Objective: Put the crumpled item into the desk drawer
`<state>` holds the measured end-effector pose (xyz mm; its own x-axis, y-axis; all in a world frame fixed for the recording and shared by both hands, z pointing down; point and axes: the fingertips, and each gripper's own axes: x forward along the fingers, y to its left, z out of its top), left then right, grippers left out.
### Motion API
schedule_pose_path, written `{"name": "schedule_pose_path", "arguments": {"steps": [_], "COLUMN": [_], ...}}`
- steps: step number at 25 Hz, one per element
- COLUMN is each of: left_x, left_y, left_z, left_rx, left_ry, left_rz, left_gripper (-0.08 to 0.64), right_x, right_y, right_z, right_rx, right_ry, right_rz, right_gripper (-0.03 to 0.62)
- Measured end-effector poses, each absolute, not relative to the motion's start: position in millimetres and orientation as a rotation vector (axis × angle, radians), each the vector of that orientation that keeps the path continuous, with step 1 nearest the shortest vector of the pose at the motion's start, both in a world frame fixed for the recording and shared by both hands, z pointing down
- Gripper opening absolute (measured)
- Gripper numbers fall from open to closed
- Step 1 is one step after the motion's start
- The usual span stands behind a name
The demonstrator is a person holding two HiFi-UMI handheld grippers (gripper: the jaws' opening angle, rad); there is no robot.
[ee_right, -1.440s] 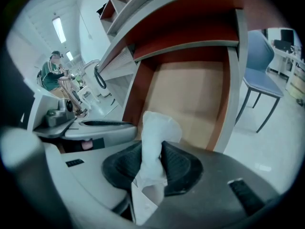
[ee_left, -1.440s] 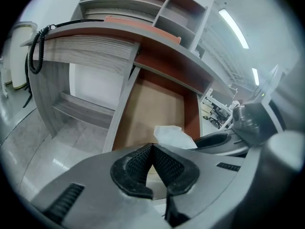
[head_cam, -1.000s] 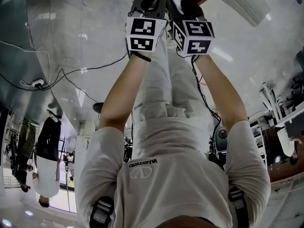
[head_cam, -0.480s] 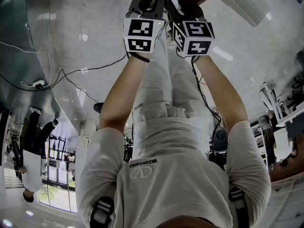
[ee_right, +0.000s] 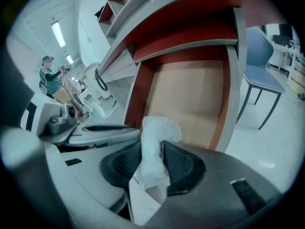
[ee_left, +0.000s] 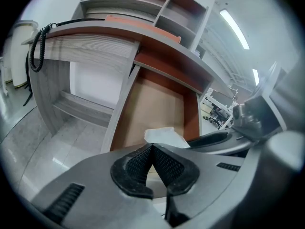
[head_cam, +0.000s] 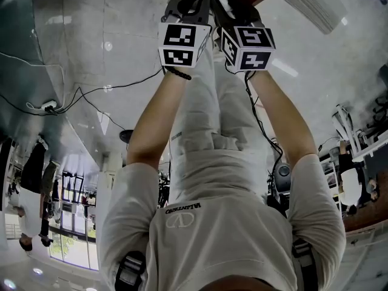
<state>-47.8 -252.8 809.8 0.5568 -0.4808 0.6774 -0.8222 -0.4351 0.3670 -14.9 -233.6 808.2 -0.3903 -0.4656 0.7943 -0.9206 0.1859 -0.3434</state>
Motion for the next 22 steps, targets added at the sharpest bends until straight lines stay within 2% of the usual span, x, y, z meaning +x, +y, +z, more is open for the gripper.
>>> {"name": "schedule_pose_path", "arguments": {"steps": [3, 5, 22], "left_x": [-51.8, -53.4, -49.0], "left_y": [-253.7, -255.0, -254.1], "left_z": [811.4, 811.7, 806.4], "left_rx": [2.101, 2.102, 2.103], "left_ry": [-1.057, -1.064, -1.058], "left_rz": [0.636, 0.632, 0.623], "left_gripper": [-0.002, -0.002, -0.002], "right_x": [-16.9, -17.6, -8.7], "right_y": [-233.2, -233.0, -232.0], "right_z": [809.3, 810.1, 799.7], "right_rx": [1.293, 1.291, 1.324], "right_ry": [-1.939, -1.942, -1.965], "right_rz": [1.133, 1.144, 1.158], "right_gripper": [0.141, 0.19, 0.19]}}
